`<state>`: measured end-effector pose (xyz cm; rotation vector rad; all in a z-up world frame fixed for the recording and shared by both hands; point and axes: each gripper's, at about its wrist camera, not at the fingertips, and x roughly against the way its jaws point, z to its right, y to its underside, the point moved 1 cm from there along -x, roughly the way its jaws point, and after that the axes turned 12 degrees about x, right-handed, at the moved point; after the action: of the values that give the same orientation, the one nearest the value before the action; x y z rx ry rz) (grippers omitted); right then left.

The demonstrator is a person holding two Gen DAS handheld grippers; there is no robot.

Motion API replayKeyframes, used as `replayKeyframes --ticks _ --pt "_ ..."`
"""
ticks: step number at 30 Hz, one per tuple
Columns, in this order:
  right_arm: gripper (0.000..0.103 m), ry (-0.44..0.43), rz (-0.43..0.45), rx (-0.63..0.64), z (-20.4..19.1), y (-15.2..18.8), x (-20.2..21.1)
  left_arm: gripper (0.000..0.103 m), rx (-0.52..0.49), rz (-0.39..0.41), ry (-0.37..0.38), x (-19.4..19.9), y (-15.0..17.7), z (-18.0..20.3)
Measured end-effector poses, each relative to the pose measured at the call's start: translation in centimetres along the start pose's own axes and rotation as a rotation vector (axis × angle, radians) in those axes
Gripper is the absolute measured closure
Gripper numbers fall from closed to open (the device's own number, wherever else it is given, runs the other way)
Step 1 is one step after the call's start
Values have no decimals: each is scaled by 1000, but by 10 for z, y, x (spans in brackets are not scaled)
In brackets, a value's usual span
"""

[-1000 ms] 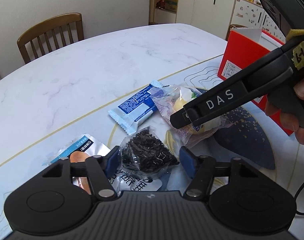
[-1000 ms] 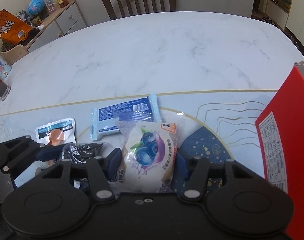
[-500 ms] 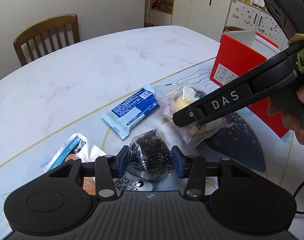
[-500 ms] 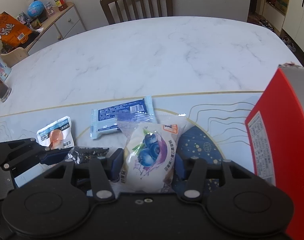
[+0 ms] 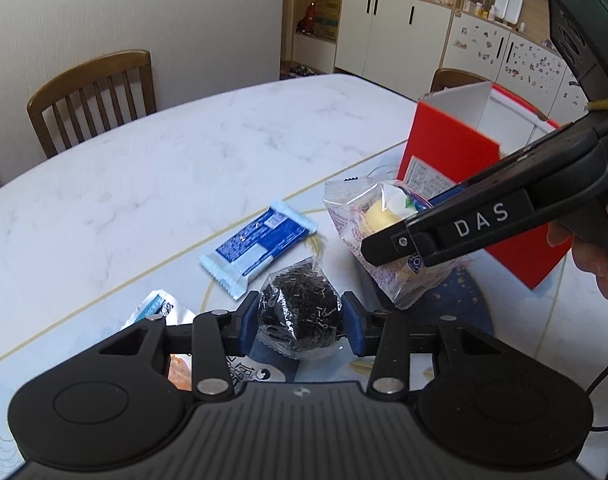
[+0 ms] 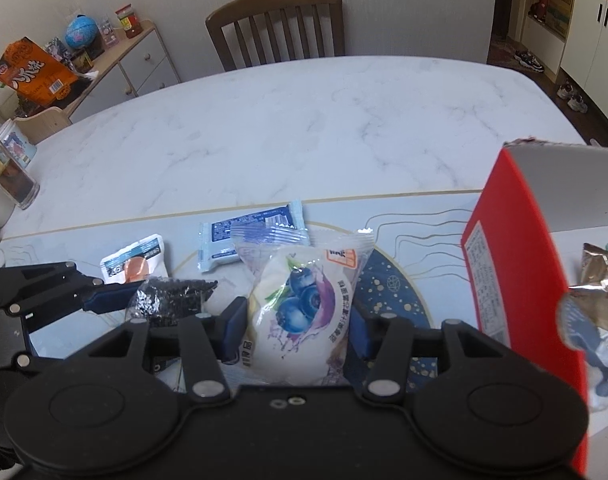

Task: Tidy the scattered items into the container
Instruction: 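Lift the bread bag and seaweed packet and carry both over the red shoebox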

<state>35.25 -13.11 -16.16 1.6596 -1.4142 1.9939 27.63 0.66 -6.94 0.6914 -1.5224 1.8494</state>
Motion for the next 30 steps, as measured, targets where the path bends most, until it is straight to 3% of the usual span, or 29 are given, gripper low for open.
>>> replayKeyframes --ticks 30 --pt "52 -11 103 68 8 40 119 61 -47 94 88 79 -10 76"
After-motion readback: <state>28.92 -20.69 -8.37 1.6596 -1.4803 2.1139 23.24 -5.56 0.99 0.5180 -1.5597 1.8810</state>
